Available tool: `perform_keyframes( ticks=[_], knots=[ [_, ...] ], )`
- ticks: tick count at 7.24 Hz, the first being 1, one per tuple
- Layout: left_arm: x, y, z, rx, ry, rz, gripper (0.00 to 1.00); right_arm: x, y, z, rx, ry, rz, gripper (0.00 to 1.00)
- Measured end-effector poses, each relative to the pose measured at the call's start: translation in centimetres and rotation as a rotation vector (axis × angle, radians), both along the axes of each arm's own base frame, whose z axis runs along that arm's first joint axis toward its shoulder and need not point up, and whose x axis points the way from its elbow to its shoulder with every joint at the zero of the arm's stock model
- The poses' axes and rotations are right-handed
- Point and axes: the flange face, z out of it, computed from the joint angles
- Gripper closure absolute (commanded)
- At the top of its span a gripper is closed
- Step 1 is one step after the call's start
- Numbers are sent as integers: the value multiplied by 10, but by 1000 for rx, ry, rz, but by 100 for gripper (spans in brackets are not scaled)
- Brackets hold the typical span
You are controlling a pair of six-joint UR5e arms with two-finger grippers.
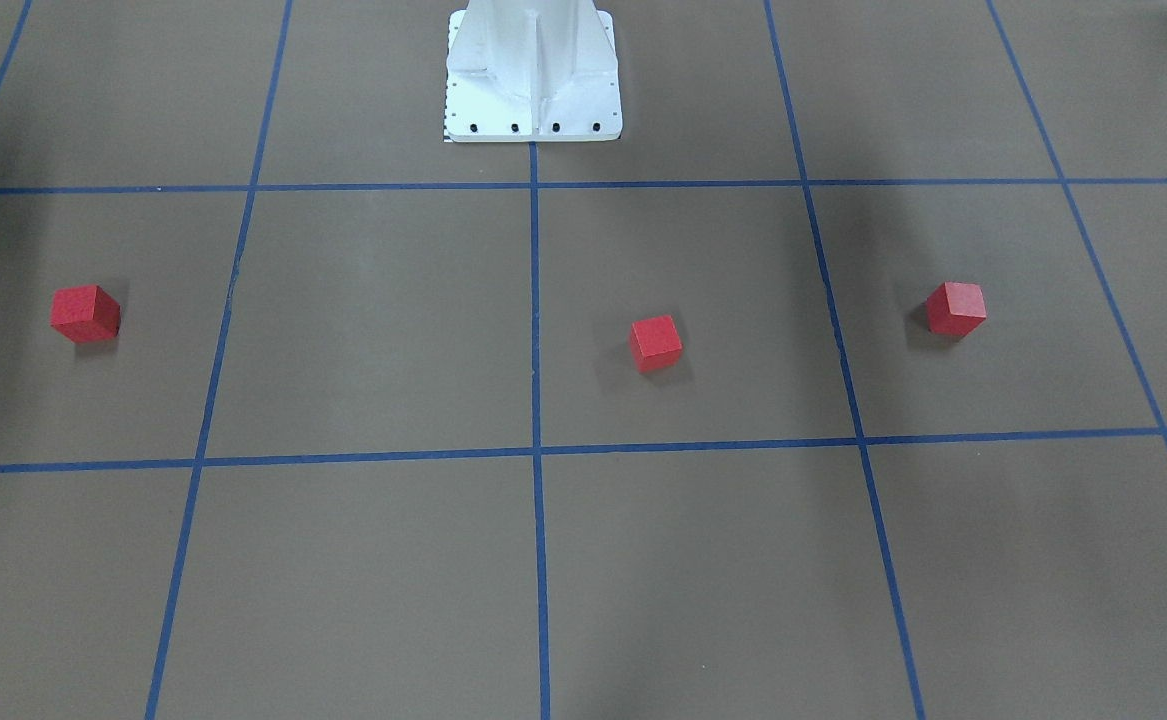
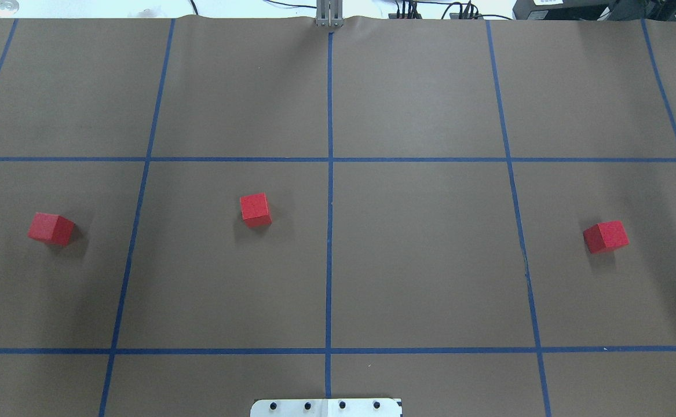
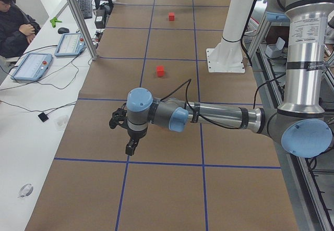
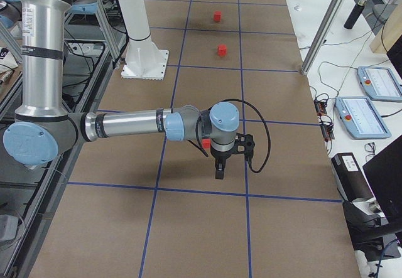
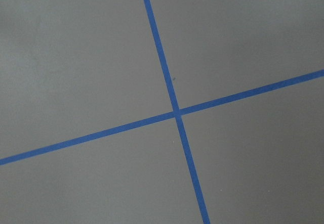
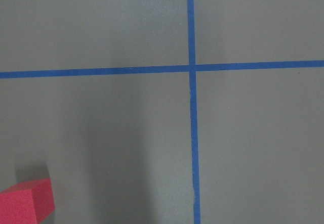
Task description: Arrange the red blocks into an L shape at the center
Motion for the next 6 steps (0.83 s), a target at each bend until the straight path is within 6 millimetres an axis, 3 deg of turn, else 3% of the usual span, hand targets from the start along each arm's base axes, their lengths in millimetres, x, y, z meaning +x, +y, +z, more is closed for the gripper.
perform_keyframes(
  ticks=[4,5,6],
  knots=[
    [49,-32,-104,105,43,1,0,0,-1,-5,9,-5,0,1],
    [70,-39,-132,66,64,-13,0,0,-1,-5,10,-5,0,1],
    [104,-44,-167,0,93,-33,0,0,-1,-6,11,-5,0,1]
  ],
)
